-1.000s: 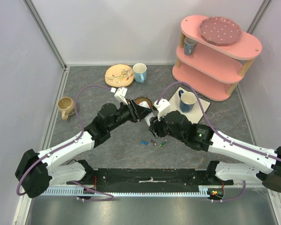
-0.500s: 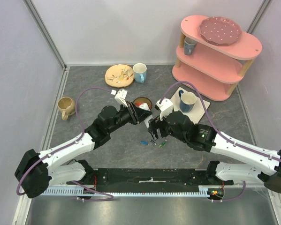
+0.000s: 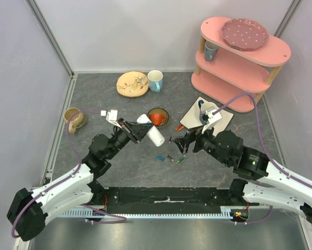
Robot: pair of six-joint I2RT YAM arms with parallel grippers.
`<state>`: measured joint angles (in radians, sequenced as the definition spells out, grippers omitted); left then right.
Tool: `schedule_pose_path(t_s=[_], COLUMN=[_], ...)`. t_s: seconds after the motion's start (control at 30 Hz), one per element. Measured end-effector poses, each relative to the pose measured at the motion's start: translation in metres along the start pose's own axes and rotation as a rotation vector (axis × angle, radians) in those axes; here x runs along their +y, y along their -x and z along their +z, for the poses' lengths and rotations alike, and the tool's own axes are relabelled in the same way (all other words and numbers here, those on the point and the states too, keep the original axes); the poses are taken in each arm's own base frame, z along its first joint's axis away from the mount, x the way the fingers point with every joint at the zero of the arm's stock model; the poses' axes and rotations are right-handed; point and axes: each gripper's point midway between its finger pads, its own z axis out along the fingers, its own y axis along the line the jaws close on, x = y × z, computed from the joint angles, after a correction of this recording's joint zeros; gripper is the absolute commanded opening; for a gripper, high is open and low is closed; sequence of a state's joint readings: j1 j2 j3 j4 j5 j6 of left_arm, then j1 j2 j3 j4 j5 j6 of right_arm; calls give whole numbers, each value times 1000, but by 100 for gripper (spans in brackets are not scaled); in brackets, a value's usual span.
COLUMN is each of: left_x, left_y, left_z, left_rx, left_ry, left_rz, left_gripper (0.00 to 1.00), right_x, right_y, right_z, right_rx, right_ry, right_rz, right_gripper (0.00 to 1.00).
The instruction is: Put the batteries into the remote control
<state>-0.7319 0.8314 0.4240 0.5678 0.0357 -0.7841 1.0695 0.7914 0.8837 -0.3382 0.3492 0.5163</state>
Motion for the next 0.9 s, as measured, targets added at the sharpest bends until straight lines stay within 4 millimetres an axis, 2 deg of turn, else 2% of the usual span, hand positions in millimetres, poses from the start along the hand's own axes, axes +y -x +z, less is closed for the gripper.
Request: schedule_pose_path(t_s=[0.2, 0.4, 0.53, 0.7, 0.9], left_x=[19, 14, 19, 55, 115], left_y=[-13, -17, -17, -15, -33], left_z=[-21, -24, -27, -40, -53], left_rx=[-37, -21, -21, -94, -122], left_ry=[-43, -79, -54, 90, 295], left_rz=[-1, 3, 28, 69, 104], left_gripper=[2, 2, 2, 2, 2], right_x=[3, 12, 9, 1, -1], right_y=[-27, -41, -59, -87, -104], right_z=[1, 14, 20, 27, 39], right_rx=[-9, 10, 29, 62, 76], right_ry=[65, 98, 95, 77, 66], right_rz=[93, 152, 176, 202, 229], right_gripper=[96, 89, 84, 75, 70])
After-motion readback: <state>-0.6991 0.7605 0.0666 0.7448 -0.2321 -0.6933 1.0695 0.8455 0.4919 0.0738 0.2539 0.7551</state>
